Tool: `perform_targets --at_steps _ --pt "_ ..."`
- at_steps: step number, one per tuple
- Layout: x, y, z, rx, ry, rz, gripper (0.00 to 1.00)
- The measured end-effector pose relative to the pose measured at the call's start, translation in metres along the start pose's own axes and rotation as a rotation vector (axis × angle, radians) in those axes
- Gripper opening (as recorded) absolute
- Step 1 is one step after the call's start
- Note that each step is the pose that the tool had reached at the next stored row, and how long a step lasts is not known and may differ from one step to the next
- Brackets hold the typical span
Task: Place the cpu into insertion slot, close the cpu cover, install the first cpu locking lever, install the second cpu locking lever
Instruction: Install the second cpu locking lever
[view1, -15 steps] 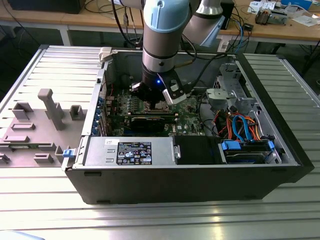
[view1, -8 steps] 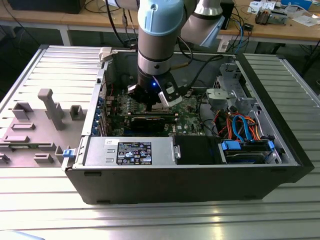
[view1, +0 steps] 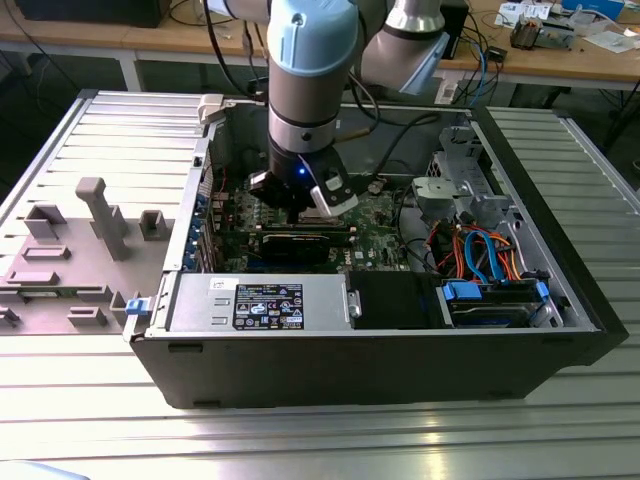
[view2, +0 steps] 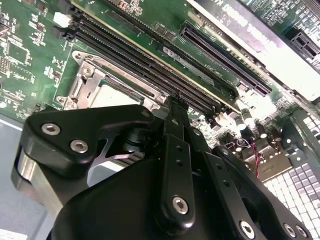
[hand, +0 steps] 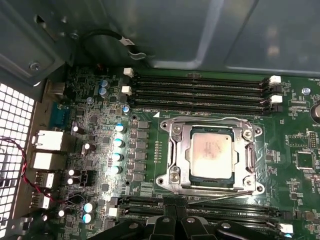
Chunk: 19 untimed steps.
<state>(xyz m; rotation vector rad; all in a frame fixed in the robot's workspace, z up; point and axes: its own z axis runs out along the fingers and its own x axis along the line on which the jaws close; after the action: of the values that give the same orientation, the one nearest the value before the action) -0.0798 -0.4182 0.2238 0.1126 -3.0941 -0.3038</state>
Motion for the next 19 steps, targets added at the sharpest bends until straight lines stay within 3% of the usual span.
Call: perform_targets --at_steps 6,10,16,19 --pt "0.0037 -0.0010 0.0065 -0.0034 0.0003 -0.002 0.11" --pt "0.0037 -0.0010 0.0071 -0.0102 0.0001 -0.002 0.11" --pt "0.0048 -0.0013 0.0085 -0.0125 0.0004 -0.002 0.11" --pt "0.0069 -0.0014 0.0102 -0.0265 -0.0009 0.000 0.11"
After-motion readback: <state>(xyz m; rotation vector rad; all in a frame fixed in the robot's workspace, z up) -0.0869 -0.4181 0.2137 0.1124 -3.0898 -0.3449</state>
